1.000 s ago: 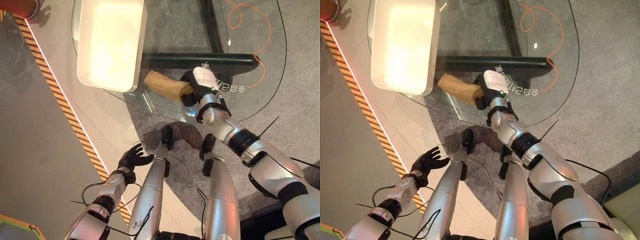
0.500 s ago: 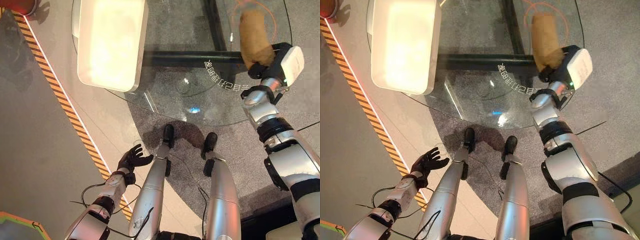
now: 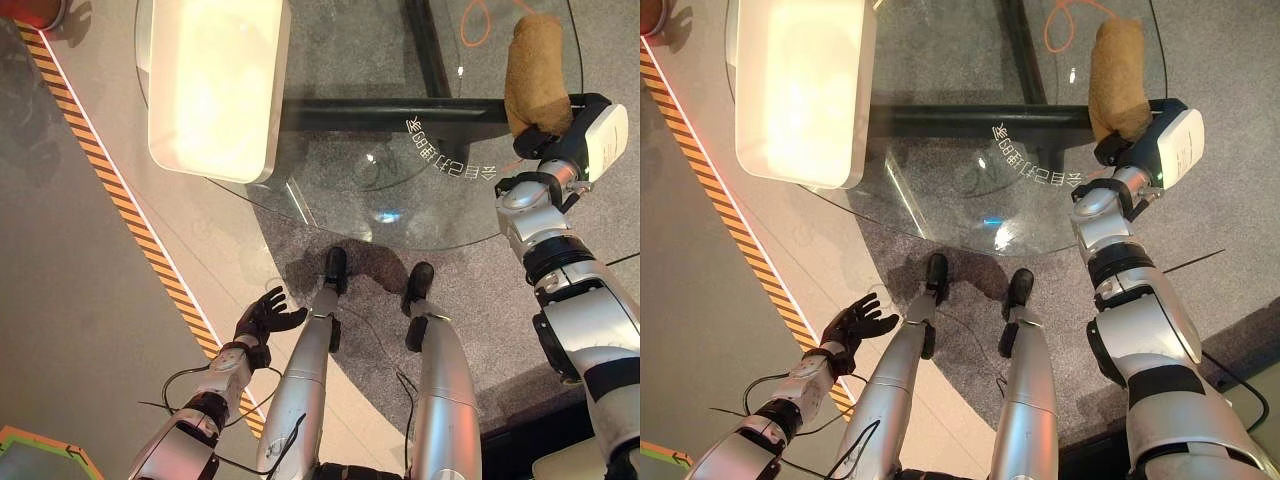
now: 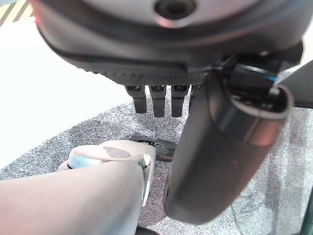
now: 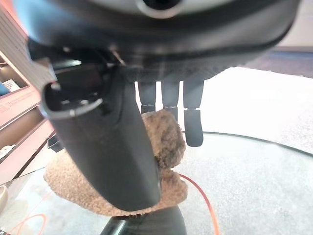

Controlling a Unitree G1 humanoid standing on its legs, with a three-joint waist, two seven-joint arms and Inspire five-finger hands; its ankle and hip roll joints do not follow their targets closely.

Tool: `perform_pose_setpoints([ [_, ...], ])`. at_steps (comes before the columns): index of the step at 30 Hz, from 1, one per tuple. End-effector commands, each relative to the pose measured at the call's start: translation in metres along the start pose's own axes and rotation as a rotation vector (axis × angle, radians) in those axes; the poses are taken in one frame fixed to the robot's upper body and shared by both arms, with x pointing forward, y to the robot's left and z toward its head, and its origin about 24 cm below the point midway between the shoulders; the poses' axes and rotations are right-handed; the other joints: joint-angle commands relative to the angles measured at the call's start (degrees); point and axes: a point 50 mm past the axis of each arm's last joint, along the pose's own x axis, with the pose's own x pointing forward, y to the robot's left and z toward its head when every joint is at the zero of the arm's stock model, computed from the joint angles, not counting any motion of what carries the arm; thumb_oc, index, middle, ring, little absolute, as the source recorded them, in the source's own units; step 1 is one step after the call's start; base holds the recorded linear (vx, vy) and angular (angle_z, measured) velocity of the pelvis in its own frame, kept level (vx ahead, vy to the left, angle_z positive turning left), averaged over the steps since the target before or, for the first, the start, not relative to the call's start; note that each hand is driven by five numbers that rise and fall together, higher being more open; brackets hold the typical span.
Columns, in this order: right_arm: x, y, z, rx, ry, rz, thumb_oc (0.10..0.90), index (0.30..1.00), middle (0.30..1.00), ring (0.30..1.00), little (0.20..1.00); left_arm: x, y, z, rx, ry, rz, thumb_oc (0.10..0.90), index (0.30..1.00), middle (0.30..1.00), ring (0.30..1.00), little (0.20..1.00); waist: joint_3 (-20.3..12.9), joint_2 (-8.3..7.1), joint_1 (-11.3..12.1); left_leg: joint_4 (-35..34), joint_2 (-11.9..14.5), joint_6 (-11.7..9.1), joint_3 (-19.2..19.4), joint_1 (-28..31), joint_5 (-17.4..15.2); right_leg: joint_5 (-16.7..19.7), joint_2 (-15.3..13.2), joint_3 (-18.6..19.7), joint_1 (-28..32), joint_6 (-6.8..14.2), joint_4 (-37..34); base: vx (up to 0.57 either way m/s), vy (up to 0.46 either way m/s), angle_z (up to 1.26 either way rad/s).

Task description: Wipe the table with a cloth and put it in the basket.

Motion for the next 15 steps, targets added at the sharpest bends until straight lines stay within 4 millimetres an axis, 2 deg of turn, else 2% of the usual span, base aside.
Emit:
perform_pose_setpoints([
  [1,0.032,-0.043,0.041,0.036,-0.175,-0.150,0.100,0.300,0.300,0.300,0.200,-0.010,0.020,-0.014,-0.034,0.029,0.051,0.800,0.900,0.900,0.900,0.900,-1.3,2.64,-1.0,5.8,-2.7,3.1,3.8,0.6,-6.9,2.0,2.4,-2.4,1.5,0.6,-4.8,0.00,0.000,0.00],
  [8,0.001,-0.008,0.078,0.018,-0.384,0.072,0.100,0.300,0.300,0.300,0.200,-0.010,0.022,-0.015,-0.027,0.030,0.051,0.800,0.900,0.900,0.900,0.900,-1.3,2.40,-0.7,5.6,-3.0,2.9,3.7,0.7,-6.6,1.7,2.4,-2.6,1.8,0.4,-4.7,0.00,0.000,0.00],
  [15,-0.040,0.030,0.083,-0.013,-0.490,0.331,0.100,0.300,0.300,0.300,0.200,-0.009,0.018,-0.016,-0.025,0.025,0.047,0.800,0.900,0.900,0.900,0.900,-1.3,2.18,-0.6,5.4,-3.2,2.8,3.7,1.3,-6.6,1.0,2.6,-2.8,2.6,0.1,-4.6,0.00,0.000,0.00],
])
